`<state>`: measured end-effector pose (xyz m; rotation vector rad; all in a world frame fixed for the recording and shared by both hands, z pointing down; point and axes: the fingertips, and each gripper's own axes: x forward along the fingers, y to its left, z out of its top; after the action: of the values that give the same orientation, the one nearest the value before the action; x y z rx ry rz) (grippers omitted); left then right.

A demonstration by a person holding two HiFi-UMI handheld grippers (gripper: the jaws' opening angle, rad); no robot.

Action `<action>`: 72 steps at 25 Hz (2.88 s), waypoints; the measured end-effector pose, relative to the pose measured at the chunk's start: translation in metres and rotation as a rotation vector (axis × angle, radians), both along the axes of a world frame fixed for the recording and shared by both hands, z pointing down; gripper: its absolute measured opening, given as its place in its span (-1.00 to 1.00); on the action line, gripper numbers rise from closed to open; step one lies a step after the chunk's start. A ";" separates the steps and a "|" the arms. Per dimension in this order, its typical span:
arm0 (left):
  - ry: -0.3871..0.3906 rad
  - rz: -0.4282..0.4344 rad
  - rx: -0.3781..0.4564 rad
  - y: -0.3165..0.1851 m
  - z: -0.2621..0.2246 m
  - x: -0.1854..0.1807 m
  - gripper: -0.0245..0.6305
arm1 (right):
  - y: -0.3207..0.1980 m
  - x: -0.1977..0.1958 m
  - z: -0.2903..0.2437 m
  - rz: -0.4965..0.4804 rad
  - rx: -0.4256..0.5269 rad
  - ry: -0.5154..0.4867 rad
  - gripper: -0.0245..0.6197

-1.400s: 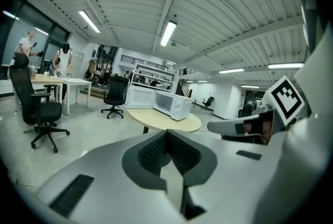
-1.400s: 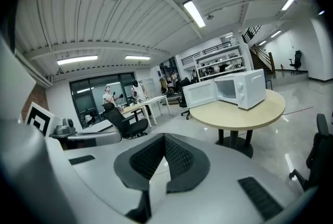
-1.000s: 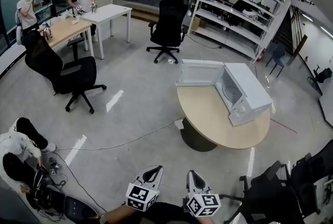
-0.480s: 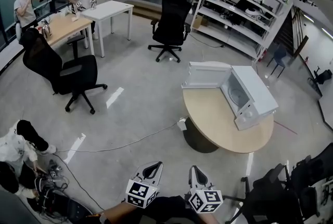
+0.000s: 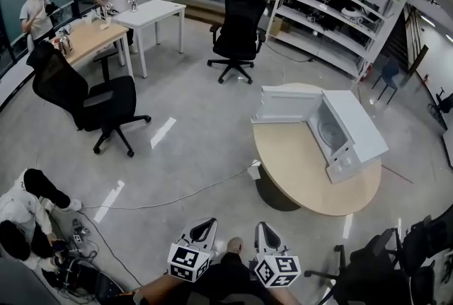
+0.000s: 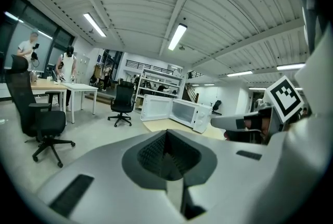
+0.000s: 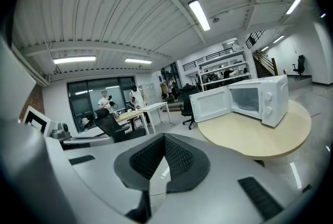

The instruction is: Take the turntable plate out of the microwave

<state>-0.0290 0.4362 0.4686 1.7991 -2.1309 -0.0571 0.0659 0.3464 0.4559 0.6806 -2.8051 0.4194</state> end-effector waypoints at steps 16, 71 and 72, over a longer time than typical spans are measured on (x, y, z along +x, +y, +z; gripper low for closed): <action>-0.066 0.005 -0.067 -0.188 -0.020 -0.028 -0.78 | -0.188 -0.041 -0.012 -0.022 -0.012 -0.054 -0.87; -0.002 0.743 -0.017 -0.530 -0.019 -0.148 -0.78 | -0.453 -0.123 -0.017 0.695 -0.034 0.046 -0.87; -0.004 0.750 -0.019 -0.530 -0.019 -0.145 -0.78 | -0.453 -0.121 -0.015 0.702 -0.037 0.045 -0.87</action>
<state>-0.1741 -0.0940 0.4499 2.4506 -1.3253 0.1521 -0.0548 -0.1067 0.4405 1.6348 -2.4273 0.5529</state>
